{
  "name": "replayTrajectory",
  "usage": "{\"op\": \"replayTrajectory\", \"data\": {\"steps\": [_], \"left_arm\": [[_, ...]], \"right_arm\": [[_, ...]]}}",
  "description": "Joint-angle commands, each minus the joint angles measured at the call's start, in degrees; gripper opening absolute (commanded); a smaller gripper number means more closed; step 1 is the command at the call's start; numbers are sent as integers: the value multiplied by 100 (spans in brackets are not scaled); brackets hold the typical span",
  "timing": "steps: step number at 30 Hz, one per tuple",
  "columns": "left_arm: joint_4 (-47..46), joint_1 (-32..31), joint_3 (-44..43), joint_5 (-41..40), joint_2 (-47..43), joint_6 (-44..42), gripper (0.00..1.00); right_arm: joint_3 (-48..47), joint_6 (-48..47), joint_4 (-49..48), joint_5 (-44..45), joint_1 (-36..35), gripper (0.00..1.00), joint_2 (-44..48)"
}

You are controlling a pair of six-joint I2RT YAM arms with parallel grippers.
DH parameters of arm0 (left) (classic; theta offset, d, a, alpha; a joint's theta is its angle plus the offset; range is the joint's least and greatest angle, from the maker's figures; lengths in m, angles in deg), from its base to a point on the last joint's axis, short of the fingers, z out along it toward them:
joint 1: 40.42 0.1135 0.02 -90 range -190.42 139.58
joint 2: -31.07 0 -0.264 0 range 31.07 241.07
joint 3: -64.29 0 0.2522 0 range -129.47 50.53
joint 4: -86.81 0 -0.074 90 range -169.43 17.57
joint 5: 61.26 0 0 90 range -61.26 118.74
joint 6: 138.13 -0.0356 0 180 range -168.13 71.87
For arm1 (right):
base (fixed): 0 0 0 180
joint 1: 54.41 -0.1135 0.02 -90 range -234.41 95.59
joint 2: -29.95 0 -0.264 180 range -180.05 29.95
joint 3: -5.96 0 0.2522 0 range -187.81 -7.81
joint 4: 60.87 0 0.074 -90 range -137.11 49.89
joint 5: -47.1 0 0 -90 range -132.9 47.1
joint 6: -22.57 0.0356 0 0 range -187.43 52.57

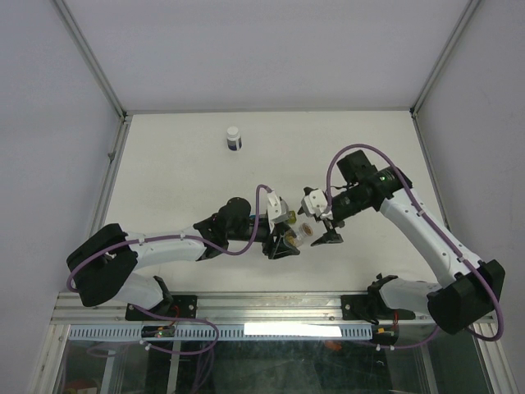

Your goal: Sort the pills into containers

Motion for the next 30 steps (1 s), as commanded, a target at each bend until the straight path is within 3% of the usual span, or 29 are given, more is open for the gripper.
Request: {"op": "replayTrajectory", "data": {"steps": [1,4,8,12,15,24,30], "left_arm": [[-237,18,-44,198,-135,130,0],[-241,18,-8,177,-160,144,0],[-273,18,-6,135,-164,131,0],[-294,18,-58,81,-119,95,0],[-329,18,-77,61,-82,116,0],[-356,18,-46,17,-121,162,0],[-356,15,-68,17,-97,177,0]], "right_arm": [[-178,754,-131,-225,-3,94,305],[-181,1801,-133,-247,84,99,449],[105,4376,-1166,-40,149,99,608],[27,5418,-1169,353,219,91,364],[-52,5677,-1085,359,219,82,192],[59,5814,-1183,325,108,67,33],[93,5775,-1130,384,3,64,10]]}}
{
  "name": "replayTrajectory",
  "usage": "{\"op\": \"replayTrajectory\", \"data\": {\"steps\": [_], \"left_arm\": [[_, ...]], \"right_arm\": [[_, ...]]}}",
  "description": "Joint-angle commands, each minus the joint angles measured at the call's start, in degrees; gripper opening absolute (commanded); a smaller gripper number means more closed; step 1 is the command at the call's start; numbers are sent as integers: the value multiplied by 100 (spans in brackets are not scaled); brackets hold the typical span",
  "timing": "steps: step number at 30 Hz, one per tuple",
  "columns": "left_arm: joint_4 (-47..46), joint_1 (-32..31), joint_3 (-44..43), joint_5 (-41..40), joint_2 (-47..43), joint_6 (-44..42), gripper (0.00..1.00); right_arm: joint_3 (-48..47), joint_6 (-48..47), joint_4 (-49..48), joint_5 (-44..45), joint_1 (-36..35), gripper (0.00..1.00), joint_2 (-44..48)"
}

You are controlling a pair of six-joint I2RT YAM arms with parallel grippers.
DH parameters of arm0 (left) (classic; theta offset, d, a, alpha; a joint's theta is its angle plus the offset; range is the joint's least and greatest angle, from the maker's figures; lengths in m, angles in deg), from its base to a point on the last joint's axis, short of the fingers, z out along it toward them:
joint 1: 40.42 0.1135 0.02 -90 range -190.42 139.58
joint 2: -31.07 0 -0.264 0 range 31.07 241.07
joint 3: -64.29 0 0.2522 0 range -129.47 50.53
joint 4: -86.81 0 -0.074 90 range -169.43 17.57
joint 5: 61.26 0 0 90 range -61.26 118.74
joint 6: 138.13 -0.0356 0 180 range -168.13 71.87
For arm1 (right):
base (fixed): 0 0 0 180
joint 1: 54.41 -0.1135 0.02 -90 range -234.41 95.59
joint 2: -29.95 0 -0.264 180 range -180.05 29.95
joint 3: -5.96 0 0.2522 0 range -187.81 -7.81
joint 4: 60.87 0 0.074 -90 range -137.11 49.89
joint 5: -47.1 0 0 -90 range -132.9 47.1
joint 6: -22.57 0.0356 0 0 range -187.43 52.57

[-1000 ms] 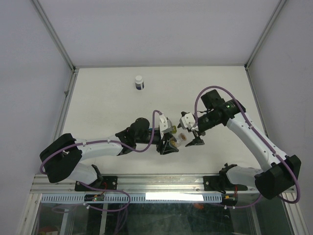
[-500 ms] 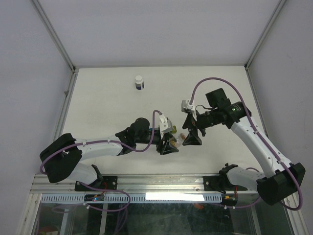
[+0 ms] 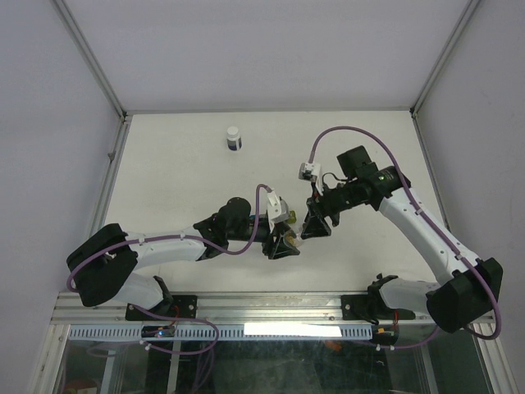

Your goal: Sort the pills into containers

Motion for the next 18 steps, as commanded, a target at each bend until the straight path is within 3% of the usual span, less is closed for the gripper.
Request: {"op": "replayTrajectory", "data": {"steps": [1,5,13,18], "left_arm": [[-371,18,-69,-13,-102,117,0],[-367,18,-51,-29,-117,129,0],[-371,18,-51,-25,-121,132,0],[-371,13,-37,10,-117,119,0]], "right_arm": [[10,105,-109,64,-106,64,0],[6,58,-75,98,-166,59,-16],[-123,-154,122,107,-237,29,-87],[-341,-1190,554,-21,-356,13,-161]]}}
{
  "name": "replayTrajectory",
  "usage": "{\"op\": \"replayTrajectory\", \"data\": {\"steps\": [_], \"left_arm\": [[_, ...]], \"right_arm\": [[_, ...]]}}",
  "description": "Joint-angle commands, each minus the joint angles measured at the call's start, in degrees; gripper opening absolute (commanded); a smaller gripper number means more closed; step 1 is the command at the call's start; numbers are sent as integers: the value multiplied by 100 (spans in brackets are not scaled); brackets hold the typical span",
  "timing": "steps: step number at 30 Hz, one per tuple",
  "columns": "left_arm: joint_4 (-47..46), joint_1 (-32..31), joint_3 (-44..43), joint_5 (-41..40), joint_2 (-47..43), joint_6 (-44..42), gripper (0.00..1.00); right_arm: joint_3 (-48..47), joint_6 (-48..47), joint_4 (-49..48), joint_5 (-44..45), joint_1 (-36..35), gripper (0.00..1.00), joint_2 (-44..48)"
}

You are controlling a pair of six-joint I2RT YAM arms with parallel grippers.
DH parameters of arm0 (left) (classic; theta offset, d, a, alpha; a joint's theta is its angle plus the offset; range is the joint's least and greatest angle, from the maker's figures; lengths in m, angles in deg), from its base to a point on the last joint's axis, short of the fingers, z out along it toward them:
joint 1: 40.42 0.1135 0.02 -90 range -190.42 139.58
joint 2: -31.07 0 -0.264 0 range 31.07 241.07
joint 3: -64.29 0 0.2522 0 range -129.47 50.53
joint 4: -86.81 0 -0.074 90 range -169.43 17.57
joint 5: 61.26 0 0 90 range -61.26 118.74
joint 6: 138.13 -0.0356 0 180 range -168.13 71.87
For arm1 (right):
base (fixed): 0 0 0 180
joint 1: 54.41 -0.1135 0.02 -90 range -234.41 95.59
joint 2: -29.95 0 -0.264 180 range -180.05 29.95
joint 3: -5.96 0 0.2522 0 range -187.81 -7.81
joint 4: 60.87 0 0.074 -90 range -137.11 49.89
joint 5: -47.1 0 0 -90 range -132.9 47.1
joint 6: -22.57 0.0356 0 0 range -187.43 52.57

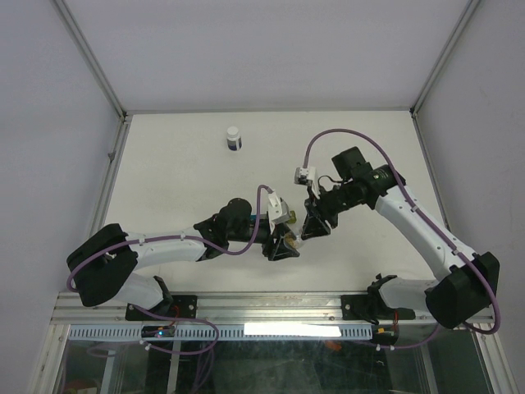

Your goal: Sort the pills into containers

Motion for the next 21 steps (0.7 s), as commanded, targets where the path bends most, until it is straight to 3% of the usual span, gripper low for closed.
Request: {"op": "replayTrajectory", "data": {"steps": [1,11,16,18,21], "left_arm": [[-437,20,-39,12,-116,63,0],[-439,20,-38,163,-57,81,0],[-444,15,2,172,-120,74,0],[-452,20,30,173,-137,66,0],[-470,20,33,182,-125,55,0]], "right_arm": [[-390,-1339,540,-235,-191,12,-27],[-502,-6281,1327,-361,-209,9,109],[-372,-6316,1023,-515,-205,12,87],[-362,-6093,992,-600,-199,26,112],[-343,-5237,741,-790,-118,60,281]]}}
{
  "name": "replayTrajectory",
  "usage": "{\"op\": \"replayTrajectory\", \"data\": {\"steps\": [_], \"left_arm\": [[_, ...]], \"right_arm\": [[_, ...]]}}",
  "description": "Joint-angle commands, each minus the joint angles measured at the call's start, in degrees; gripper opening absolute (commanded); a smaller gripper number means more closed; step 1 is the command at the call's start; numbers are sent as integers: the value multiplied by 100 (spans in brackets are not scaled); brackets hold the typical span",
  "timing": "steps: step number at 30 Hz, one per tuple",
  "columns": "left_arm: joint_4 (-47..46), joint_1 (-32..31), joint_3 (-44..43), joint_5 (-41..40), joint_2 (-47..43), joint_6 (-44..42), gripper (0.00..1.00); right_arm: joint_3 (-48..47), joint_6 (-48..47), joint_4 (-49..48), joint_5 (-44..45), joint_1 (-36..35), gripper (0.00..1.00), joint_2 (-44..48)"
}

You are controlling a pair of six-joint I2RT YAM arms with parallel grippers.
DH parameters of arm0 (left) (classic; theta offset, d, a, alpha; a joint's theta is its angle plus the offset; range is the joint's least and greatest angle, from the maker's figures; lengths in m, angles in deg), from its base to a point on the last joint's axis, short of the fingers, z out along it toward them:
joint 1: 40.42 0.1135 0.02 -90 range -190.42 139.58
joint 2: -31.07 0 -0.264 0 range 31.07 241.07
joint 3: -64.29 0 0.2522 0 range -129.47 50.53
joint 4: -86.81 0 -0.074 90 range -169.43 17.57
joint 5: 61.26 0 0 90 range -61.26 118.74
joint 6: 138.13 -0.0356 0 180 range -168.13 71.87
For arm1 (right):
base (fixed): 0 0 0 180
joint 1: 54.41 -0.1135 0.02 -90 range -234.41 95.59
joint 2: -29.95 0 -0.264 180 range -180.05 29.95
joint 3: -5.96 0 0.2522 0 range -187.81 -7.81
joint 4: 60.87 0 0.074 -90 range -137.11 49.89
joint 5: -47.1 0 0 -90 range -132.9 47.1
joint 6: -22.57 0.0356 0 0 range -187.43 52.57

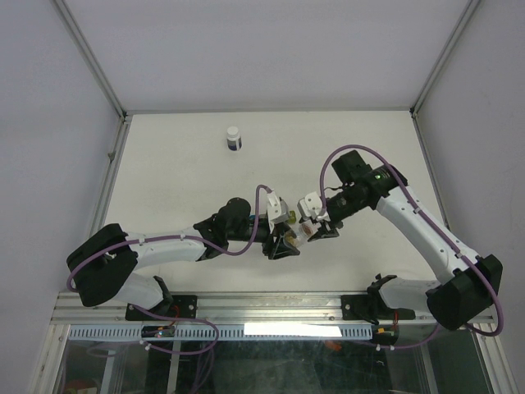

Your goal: Sort the pills into containers

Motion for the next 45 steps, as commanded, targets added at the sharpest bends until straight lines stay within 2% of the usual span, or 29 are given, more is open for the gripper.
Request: {"op": "replayTrajectory", "data": {"steps": [1,3,8,13,17,23,28,32,36,41,45], "left_arm": [[-360,18,10,206,-113,142,0],[-360,18,2,201,-112,146,0],[-352,16,20,184,-144,129,0],[-385,18,-24,166,-84,120,0],[-396,15,-105,188,13,137,0],[-393,18,-75,171,-11,169,0],[-399,18,-81,164,-7,175,0],[-395,18,-91,171,2,167,0],[-381,18,-76,187,-23,163,0],[-357,18,-31,188,-83,159,0],[-345,18,-7,188,-135,151,0]], "right_arm": [[-116,438,-340,-547,59,68,311],[-155,1056,-405,-623,144,78,404],[-178,3465,-871,-379,249,88,538],[135,4650,-981,-42,264,87,409],[375,5074,-1284,144,238,85,344],[343,5236,-1356,297,120,70,176],[285,4975,-1222,168,50,52,160],[207,4438,-966,-19,35,23,160],[28,3558,-579,-199,12,1,106],[-150,2192,-199,-473,0,0,106],[-244,600,308,-729,-16,0,136]]}}
